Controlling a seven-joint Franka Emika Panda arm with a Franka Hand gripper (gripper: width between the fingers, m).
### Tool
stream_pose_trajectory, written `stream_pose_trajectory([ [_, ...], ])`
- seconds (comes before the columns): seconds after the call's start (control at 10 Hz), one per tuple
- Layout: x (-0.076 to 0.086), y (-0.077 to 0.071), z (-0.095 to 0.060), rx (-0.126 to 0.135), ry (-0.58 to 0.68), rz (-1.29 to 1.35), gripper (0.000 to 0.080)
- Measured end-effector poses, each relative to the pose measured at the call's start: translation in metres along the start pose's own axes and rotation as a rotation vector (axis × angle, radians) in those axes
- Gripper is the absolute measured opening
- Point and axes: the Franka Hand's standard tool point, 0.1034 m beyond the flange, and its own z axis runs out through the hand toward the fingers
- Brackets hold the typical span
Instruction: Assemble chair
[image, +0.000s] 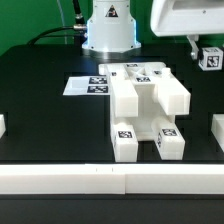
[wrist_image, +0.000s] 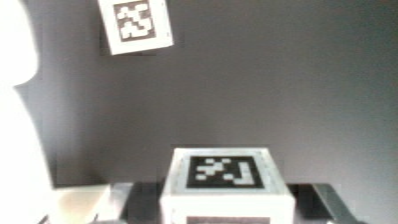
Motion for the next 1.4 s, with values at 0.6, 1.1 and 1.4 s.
stream_pose_trajectory([
  [0.6,0.013,0.013,-0.012,0.005,0.011,0.001,0.0287],
  [1.1,0.056,0.049,-0.037,0.010,0.018,-0.054,0.0287],
  [1.4,0.057,0.058,-0.032,0.002,0.015,-0.080,0.0287],
])
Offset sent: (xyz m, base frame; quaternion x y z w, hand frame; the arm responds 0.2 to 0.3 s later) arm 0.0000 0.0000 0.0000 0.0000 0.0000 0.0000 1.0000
